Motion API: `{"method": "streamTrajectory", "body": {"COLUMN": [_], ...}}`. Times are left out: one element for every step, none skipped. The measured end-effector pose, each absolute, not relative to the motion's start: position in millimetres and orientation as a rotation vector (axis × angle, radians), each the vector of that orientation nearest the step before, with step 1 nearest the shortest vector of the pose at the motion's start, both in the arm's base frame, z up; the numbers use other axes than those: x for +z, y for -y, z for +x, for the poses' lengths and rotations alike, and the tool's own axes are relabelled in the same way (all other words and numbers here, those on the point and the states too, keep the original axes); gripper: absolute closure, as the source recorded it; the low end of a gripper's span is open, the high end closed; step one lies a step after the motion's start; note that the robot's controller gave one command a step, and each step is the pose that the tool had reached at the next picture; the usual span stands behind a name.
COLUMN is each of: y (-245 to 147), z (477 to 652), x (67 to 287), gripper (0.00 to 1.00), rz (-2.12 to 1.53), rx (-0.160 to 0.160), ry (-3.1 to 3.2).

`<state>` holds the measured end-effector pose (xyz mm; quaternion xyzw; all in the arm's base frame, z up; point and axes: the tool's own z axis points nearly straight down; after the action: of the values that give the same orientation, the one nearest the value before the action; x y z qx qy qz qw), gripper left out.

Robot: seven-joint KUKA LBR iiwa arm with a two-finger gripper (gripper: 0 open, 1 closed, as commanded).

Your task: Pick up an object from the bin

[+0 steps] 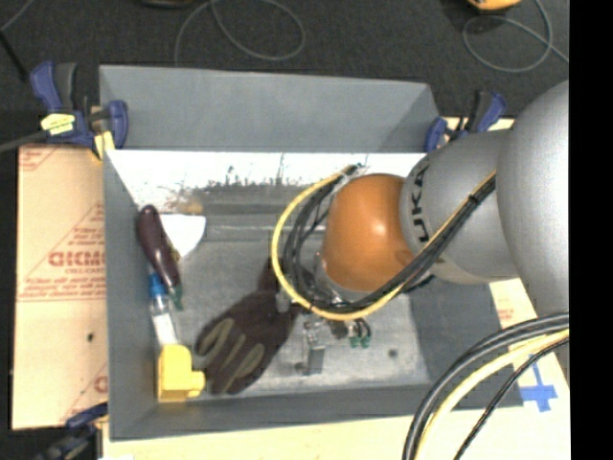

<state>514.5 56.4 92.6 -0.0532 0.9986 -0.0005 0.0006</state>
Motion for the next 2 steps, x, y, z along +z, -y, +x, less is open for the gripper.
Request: {"method": "streamTrajectory", "body": {"y": [-110.8,-110.8], "z": [568.5,568.5], "x": [72.1,72.1], "gripper": [1.0,1.0], "rz": [0.625,0.623], "rx": [0.004,0.003], "ry": [-3.07,-3.07]}}
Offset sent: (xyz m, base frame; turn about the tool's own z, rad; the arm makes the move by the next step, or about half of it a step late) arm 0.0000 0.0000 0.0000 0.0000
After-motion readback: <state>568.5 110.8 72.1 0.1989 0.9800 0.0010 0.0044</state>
